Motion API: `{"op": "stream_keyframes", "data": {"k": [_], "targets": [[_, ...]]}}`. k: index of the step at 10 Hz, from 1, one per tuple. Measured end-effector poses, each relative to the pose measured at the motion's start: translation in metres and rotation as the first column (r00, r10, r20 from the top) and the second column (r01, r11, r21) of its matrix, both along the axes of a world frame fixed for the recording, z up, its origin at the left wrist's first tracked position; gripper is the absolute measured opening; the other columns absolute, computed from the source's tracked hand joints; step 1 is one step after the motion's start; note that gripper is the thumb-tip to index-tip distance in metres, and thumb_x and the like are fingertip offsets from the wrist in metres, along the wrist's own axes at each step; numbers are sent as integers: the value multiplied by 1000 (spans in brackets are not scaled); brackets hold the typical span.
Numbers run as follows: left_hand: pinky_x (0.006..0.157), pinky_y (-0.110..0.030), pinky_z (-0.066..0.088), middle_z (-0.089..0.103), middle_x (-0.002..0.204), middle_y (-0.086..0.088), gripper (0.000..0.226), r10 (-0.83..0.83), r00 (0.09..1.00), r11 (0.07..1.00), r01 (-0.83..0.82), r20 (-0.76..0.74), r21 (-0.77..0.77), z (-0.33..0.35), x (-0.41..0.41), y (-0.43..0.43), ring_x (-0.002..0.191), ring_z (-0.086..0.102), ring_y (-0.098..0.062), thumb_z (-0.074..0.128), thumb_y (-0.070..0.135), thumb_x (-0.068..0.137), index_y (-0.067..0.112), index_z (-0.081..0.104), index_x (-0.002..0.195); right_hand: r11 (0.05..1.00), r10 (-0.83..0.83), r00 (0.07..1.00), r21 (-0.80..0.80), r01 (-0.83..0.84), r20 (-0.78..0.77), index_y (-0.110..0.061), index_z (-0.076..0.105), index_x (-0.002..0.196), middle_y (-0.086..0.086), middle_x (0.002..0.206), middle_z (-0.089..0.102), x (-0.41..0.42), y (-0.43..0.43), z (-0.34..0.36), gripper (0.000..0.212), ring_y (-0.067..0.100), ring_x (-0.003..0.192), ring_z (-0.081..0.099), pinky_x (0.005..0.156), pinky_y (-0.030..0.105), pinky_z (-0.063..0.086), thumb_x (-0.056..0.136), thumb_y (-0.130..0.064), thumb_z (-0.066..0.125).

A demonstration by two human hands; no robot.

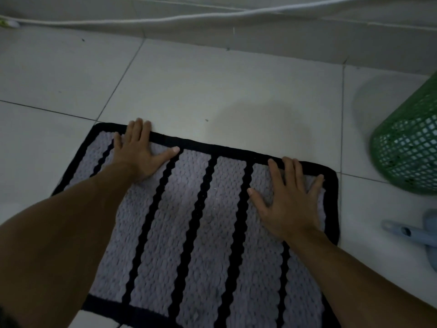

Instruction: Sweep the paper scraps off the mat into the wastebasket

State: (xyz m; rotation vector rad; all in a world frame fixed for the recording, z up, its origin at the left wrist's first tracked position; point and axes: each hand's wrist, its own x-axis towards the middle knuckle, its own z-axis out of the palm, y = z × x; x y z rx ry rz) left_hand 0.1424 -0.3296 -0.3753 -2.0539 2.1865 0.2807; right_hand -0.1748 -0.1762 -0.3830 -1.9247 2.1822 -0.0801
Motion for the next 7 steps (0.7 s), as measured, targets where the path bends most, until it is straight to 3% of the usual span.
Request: {"op": "stream_keyframes", "data": {"k": [2, 3, 4, 6, 7], "targets": [[115, -52, -6, -19, 156, -12, 115, 36, 992, 994, -48, 124, 96, 28, -24, 30, 142, -17, -25, 4, 90, 63, 11, -18, 144, 998, 8, 1000, 64, -8, 2, -27, -9, 152, 5, 161, -14, 1, 1, 7, 88, 21, 146, -17, 110, 67, -11, 84, -81, 7], [115, -50, -9, -19, 156, -8, 106, -55, 998, 988, 55, -9, 146, 57, -58, 83, 143, -17, -21, 12, 83, 71, 13, -19, 144, 985, 62, 997, 161, -68, 45, -26, -17, 150, 5, 157, -28, -2, 7, 26, 97, 20, 143, -27, 109, 68, -12, 79, -86, 11], [116, -44, -11, -16, 157, -4, 97, -103, 980, 991, 117, -168, 71, 95, -89, 115, 143, -16, -16, 19, 76, 80, 15, -18, 145, 991, 23, 984, 128, -46, 174, -27, -15, 150, 3, 156, -29, 3, 13, 71, 97, 19, 144, -24, 113, 60, -14, 82, -83, 24], [116, -46, -9, -15, 157, -5, 92, -165, 961, 986, 164, -222, -22, 204, -121, 138, 143, -14, -18, 31, 66, 87, 14, -20, 144, 997, 29, 980, 71, -44, 197, -26, -14, 151, 2, 158, -25, -14, 20, 206, 88, 17, 146, -16, 118, 52, -5, 89, -72, 28], [116, -48, -6, -11, 158, -7, 92, -231, 942, 969, 200, -242, -146, 280, -133, 141, 144, -11, -20, 38, 60, 88, 13, -17, 145, 999, 33, 994, -41, -29, 104, -23, -11, 152, 6, 160, -19, -38, 34, 279, 85, 20, 148, -10, 119, 49, 2, 92, -68, 29]]}}
